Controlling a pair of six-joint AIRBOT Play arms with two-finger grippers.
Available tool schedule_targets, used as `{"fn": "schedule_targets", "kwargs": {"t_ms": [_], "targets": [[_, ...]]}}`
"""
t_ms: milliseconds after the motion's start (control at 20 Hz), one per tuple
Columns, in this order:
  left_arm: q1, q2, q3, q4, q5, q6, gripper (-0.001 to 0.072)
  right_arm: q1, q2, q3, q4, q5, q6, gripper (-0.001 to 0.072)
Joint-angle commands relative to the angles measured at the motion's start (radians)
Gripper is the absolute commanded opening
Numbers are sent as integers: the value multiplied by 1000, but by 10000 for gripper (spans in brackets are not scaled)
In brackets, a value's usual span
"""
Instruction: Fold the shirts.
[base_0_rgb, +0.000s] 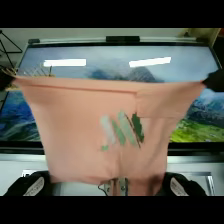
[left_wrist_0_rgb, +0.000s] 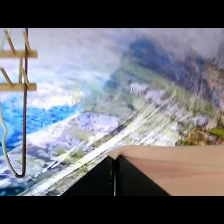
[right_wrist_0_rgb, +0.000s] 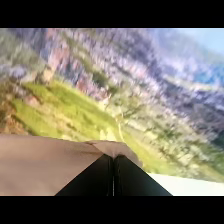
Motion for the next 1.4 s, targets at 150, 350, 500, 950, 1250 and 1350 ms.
{"fn": "schedule_targets", "kwargs": {"t_ms": [150, 350, 500, 950, 1250, 1350], "targets": [[1, -423, -80, 0, 188, 38, 28, 149, -390, -181, 30, -440, 71, 73], [0, -634, 58, -14, 256, 38, 28, 168, -473, -181, 46, -757, 180, 73], [6, -711, 101, -15, 365, 26, 28, 167, -486, -181, 47, -931, 190, 72], [0, -800, 107, -154, 489, -15, 28, 168, -534, -181, 69, -950, 264, 73], [24, -788, 108, -158, 241, 39, 28, 148, -510, -181, 48, -700, 280, 73], [32, -788, 106, -154, 69, 83, 28, 136, -497, -181, 42, -533, 280, 73]]}}
